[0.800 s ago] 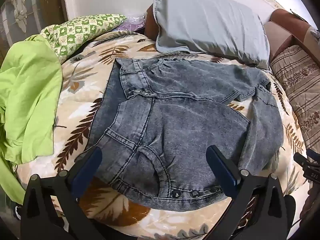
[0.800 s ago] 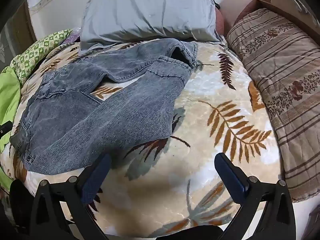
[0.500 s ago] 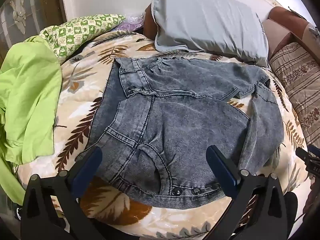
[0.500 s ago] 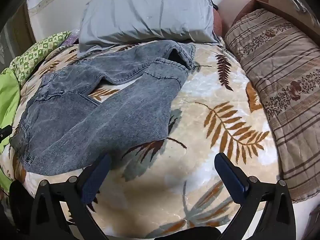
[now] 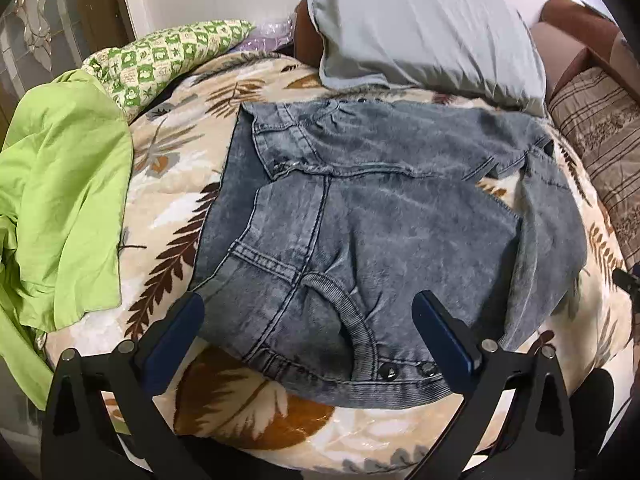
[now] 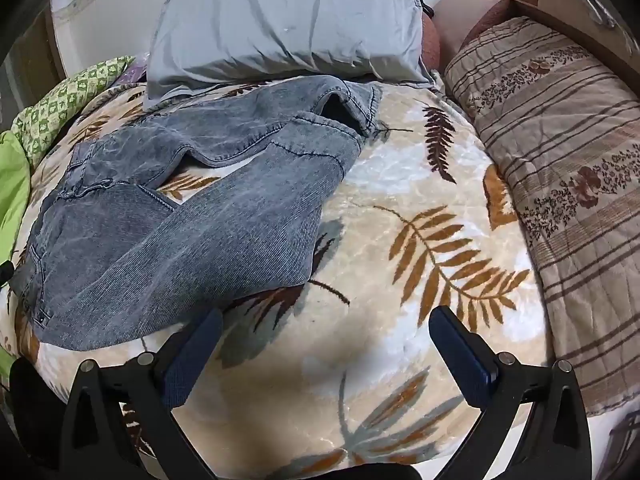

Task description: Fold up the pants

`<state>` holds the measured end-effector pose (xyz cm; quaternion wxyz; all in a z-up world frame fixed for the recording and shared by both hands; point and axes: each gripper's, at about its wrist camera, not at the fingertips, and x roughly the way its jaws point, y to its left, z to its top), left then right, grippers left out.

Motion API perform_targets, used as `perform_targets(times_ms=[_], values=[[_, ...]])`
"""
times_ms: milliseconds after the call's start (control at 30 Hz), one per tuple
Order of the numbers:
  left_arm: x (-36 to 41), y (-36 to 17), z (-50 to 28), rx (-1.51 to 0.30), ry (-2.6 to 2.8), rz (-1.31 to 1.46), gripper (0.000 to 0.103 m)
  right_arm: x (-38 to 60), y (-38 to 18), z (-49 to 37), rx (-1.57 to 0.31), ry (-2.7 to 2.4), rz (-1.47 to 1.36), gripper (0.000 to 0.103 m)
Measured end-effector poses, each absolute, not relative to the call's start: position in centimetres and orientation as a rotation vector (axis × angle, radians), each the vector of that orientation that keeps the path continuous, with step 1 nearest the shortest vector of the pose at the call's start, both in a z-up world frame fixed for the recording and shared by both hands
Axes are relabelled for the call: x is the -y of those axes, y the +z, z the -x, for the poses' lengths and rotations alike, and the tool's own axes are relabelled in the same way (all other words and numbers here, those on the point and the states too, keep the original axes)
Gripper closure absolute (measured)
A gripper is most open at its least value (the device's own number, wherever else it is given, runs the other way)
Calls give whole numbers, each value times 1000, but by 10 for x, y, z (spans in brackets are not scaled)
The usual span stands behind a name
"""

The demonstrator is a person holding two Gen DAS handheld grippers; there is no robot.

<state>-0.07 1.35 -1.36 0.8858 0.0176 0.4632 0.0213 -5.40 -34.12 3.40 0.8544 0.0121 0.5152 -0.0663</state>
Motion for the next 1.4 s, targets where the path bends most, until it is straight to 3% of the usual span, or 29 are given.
perform_targets(times_ms=[1400], values=[[-26, -24, 4, -1005, 71, -58, 0, 360, 34, 54, -1078, -144, -31, 1]])
